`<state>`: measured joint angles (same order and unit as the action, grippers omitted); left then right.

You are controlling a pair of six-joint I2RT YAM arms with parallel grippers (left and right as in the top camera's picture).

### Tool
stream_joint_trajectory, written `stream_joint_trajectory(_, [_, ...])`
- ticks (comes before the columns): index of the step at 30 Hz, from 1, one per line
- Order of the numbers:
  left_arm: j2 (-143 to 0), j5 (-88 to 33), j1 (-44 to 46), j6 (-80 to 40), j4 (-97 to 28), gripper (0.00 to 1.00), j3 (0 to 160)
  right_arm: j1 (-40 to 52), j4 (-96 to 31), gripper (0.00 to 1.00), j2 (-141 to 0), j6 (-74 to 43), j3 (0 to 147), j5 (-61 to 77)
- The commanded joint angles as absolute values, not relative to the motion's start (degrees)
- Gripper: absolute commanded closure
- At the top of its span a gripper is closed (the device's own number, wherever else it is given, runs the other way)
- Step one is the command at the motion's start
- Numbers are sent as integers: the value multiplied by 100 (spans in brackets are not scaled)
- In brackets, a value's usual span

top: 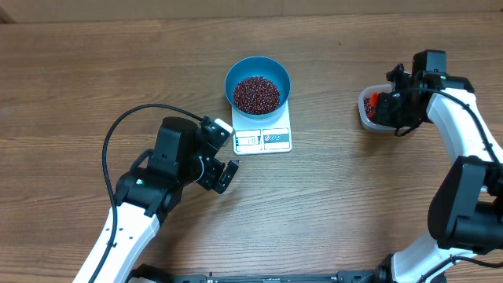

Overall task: Scoop item into bowl and weigh 150g on scale
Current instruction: 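Dip the red scoop into the tub beans and lift it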

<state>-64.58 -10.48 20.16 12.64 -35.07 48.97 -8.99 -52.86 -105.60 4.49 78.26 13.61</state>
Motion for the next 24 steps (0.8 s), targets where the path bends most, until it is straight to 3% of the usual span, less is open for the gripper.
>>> stream_joint_trajectory(1, [-6484,-1098,2027,1396,-3496,0,4849,-919,-5319,96,-10556,445,7811,1511])
stream_joint_trajectory(15, [-6488,-1098,2027,1396,-3533,0,4849,-1557,-5922,96,-10545,449,8519,1927])
stream_joint_trajectory(24, [-6488,-1098,2027,1396,-3533,0,4849,-1811,-6571,96,-10545,1133,9070,3347])
